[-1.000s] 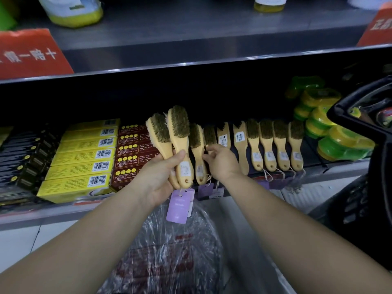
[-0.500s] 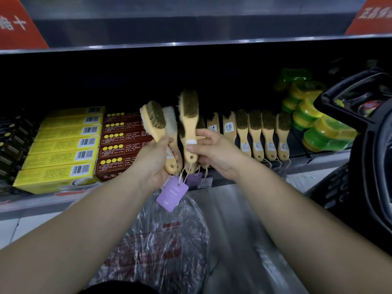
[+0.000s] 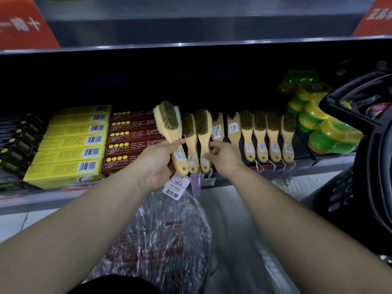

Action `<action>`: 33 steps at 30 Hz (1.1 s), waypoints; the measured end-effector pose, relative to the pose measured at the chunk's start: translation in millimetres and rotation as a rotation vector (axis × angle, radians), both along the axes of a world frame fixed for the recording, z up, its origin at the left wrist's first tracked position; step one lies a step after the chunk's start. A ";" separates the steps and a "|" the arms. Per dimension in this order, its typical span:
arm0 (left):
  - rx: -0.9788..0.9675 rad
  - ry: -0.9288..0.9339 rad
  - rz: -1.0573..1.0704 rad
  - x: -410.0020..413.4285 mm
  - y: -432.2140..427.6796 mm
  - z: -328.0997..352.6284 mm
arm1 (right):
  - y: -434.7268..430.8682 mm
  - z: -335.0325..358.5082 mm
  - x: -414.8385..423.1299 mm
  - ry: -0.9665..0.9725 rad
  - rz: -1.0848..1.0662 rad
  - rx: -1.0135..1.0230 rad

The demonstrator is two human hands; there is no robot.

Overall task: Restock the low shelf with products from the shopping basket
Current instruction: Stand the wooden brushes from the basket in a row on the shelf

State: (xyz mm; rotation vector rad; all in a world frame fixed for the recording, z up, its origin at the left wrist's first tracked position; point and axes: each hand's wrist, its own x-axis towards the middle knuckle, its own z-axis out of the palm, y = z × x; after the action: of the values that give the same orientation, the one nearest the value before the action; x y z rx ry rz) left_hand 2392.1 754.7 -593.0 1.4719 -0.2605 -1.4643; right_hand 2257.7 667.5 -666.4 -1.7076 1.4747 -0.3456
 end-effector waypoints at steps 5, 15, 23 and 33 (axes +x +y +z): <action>-0.060 -0.156 -0.034 1.0 0.3 -4.0 | 4.2 19.1 -2.7 -0.037 -0.044 -0.141; -0.201 -0.274 -0.048 -7.4 -11.0 -13.7 | 29.6 44.7 1.5 -0.638 0.091 0.242; -0.085 -0.669 -0.584 -21.0 -2.8 -24.9 | 14.8 21.3 -23.0 -0.525 -0.404 0.087; -0.274 -1.351 -1.005 -23.0 -14.5 -47.5 | 12.1 6.6 -12.5 -0.110 -0.208 -0.056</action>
State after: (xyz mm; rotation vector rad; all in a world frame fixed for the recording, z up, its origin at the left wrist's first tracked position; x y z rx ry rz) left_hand 2369.0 740.2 -640.6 1.9657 -2.1460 -0.7353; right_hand 2245.2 679.6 -659.8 -1.5554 1.5771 -0.5881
